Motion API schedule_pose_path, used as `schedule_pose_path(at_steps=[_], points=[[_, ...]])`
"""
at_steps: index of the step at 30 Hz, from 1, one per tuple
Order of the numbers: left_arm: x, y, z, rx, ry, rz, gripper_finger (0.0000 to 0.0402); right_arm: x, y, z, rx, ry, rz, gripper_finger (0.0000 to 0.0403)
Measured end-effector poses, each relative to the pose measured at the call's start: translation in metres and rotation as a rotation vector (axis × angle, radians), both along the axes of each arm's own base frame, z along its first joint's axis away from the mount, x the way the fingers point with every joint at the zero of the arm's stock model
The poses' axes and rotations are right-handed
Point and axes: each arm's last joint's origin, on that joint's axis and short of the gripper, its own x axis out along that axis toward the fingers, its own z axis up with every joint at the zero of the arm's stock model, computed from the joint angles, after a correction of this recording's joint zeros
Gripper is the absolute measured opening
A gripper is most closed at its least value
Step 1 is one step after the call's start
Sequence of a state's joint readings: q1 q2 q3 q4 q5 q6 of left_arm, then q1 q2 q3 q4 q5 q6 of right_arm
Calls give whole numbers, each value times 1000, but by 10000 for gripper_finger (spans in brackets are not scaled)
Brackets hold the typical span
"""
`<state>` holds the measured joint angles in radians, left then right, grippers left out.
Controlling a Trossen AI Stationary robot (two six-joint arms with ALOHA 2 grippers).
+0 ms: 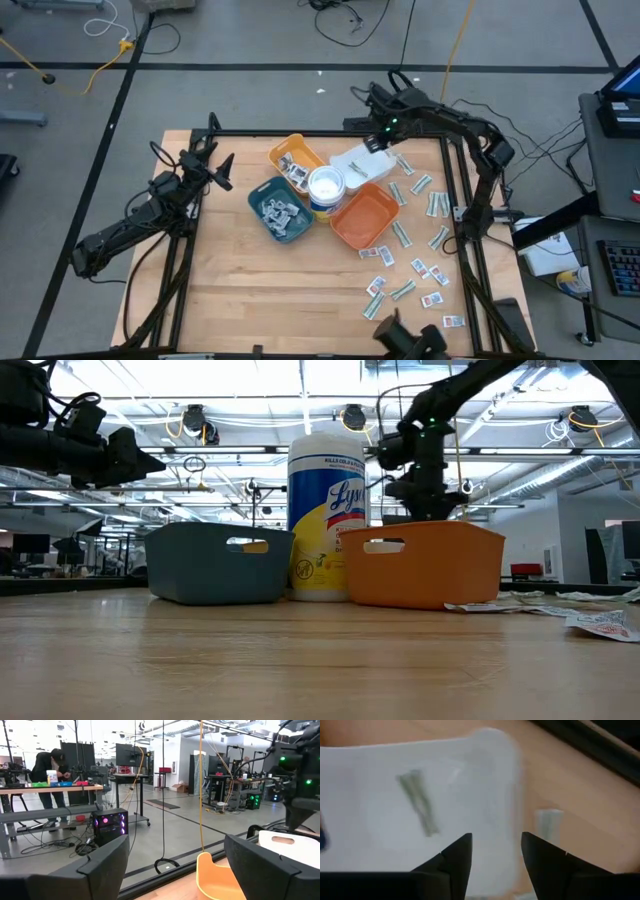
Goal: Pick & Place First Aid Supplies
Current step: Put the green bandage into the white bin
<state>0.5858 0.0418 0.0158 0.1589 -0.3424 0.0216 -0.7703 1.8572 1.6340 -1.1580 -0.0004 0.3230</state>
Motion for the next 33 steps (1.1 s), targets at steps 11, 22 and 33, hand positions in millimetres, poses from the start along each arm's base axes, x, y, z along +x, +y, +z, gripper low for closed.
schedule_pose_path(at_steps=[11,22,33], points=[[0,0,0,0,0,0,313,-61,-8,-2,-12,33,-136,155],[0,0,0,0,0,0,326,-75,1,-56,-26,49,-141,145],[0,0,0,0,0,0,324,-84,13,-93,-19,41,-154,143]])
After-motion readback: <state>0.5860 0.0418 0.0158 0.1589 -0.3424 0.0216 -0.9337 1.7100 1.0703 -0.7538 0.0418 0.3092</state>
